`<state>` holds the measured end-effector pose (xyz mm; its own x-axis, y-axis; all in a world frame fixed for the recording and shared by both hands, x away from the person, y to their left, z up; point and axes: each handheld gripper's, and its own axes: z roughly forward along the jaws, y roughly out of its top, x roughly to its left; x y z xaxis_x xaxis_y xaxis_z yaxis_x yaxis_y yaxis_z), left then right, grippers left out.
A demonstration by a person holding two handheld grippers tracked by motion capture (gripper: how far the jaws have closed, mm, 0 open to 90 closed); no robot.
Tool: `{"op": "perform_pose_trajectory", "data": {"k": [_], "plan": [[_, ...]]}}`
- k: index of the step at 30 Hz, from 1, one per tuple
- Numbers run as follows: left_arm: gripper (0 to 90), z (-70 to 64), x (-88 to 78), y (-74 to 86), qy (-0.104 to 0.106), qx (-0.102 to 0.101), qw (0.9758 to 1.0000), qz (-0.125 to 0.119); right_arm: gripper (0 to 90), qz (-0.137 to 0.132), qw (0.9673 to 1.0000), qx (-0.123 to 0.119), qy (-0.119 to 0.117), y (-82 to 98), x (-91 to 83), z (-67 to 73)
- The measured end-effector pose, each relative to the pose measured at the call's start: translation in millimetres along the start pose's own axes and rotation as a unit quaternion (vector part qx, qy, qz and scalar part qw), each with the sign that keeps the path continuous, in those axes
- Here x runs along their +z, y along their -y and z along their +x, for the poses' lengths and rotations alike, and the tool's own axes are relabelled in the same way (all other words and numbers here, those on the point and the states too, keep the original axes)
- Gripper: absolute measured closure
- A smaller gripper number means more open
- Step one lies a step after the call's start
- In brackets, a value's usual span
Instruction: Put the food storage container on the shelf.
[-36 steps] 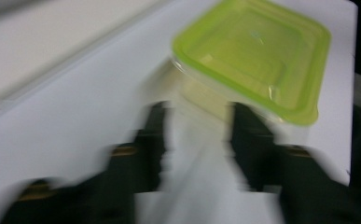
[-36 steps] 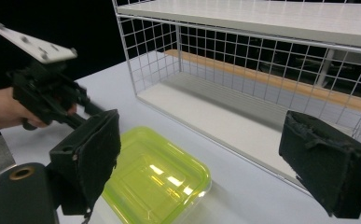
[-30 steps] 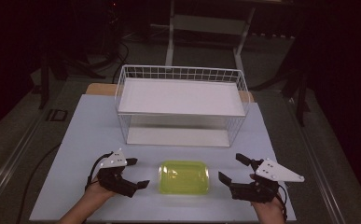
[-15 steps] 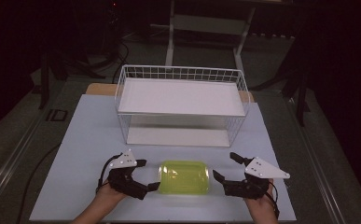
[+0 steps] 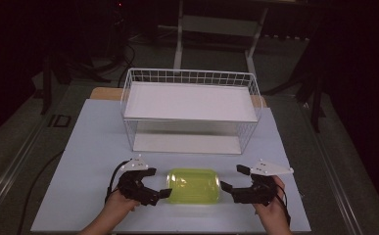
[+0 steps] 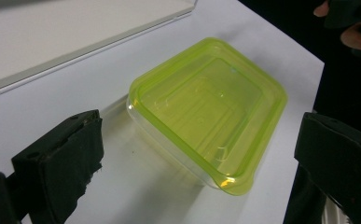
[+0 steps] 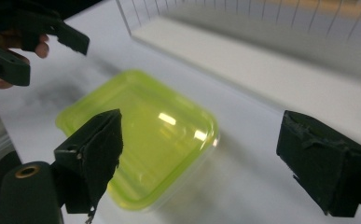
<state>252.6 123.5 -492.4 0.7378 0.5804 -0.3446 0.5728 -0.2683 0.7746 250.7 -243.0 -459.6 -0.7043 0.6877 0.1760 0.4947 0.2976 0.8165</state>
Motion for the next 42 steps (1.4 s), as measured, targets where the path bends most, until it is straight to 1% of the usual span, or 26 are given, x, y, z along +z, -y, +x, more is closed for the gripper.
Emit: {"op": "perform_pose_trajectory", "data": {"k": [2,3,5,7,8,9,11,13,15,16,18,19,20,21,22,23,24,25,27,28,29,30,33,36,40,42], "plan": [[2.0,1.8,1.8,-0.1,0.005,-0.023,0.9997,0.002,12.1,0.015,0.9989,0.039,-0.019,-0.6,4.1,-4.3],[2.0,3.3,3.2,-0.3,0.01,-0.04,0.9991,0.007,11.6,0.019,0.9981,0.056,-0.019,-0.6,6.2,-6.0],[2.0,8.0,6.3,-0.1,0.019,-0.074,0.997,0.01,11.6,0.031,0.9945,0.096,-0.027,-0.5,10.2,-10.7],[2.2,11.4,10.0,1.3,0.02,-0.094,0.9952,0.017,13.1,0.047,0.9891,0.134,-0.04,1.0,15.2,-15.1],[5.0,12.0,12.0,2.2,0.017,-0.101,0.9946,0.019,14.2,0.063,0.9822,0.169,-0.052,3.6,20.6,-18.7],[5.0,12.7,14.0,2.7,0.018,-0.11,0.9935,0.025,14.2,0.063,0.9822,0.169,-0.052,3.6,20.6,-18.7],[5.3,13.6,17.4,4.4,0.027,-0.122,0.9916,0.032,14.6,0.077,0.9767,0.192,-0.057,6.7,25.9,-22.5],[9.5,13.1,18.8,6.3,0.021,-0.133,0.9903,0.033,20.5,0.09,0.9704,0.216,-0.06,9.7,30.5,-25.8],[17.4,15.1,20.1,7.8,0.019,-0.156,0.987,0.034,24.7,0.1,0.9618,0.245,-0.071,13.4,34.7,-28.8],[18.0,16.1,20.8,8.5,0.007,-0.162,0.986,0.038,30.0,0.107,0.958,0.255,-0.077,15.4,37.1,-29.4],[30.3,18.4,21.7,10.1,-0.006,-0.177,0.9834,0.037,35.4,0.116,0.9503,0.278,-0.078,20.6,41.0,-30.4],[32.0,19.7,22.0,11.1,-0.006,-0.185,0.982,0.038,36.6,0.122,0.9488,0.281,-0.078,22.7,43.5,-30.7],[37.3,20.7,22.3,12.0,-0.004,-0.187,0.9817,0.037,40.6,0.13,0.9469,0.285,-0.073,23.8,44.7,-30.1],[42.2,20.7,22.6,12.7,-0.007,-0.187,0.9815,0.038,45.5,0.13,0.9462,0.288,-0.071,25.1,45.5,-30.0],[49.9,20.4,23.2,13.3,-0.001,-0.191,0.9808,0.038,53.0,0.134,0.9436,0.293,-0.076,26.6,47.2,-29.7],[49.9,19.8,24.0,13.7,0.0,-0.187,0.9815,0.042,53.0,0.134,0.9436,0.293,-0.076,26.6,47.2,-29.7],[51.2,18.5,24.6,14.1,-0.001,-0.185,0.9817,0.045,56.6,0.134,0.9431,0.294,-0.078,27.4,47.4,-29.5],[56.8,17.6,25.6,14.8,0.003,-0.188,0.9811,0.046,58.0,0.136,0.9415,0.298,-0.079,28.0,47.7,-29.2],[58.9,16.4,26.4,15.5,0.009,-0.187,0.9811,0.048,60.6,0.14,0.94,0.3,-0.081,29.4,48.4,-28.3],[62.7,15.7,26.5,15.2,0.01,-0.188,0.9809,0.048,62.0,0.141,0.9385,0.304,-0.084,30.1,49.1,-27.9],[64.1,14.5,26.5,14.8,0.006,-0.186,0.9814,0.046,64.2,0.143,0.9372,0.306,-0.087,30.4,49.4,-27.2],[67.1,13.4,26.8,14.1,0.005,-0.186,0.9816,0.045,66.8,0.141,0.9376,0.305,-0.088,30.2,49.8,-25.9],[68.2,11.5,26.8,14.2,-0.001,-0.187,0.9815,0.042,73.3,0.138,0.9398,0.3,-0.087,29.0,50.4,-22.4],[70.4,8.0,26.0,13.8,-0.006,-0.185,0.9818,0.042,74.5,0.138,0.9411,0.298,-0.082,28.3,51.1,-19.0],[73.2,4.5,25.8,13.6,-0.003,-0.192,0.9801,0.051,77.2,0.139,0.9403,0.299,-0.084,27.9,50.6,-16.3],[74.1,2.0,26.4,14.3,0.0,-0.199,0.9785,0.054,77.9,0.138,0.9407,0.298,-0.083,27.4,50.1,-15.4]]}}
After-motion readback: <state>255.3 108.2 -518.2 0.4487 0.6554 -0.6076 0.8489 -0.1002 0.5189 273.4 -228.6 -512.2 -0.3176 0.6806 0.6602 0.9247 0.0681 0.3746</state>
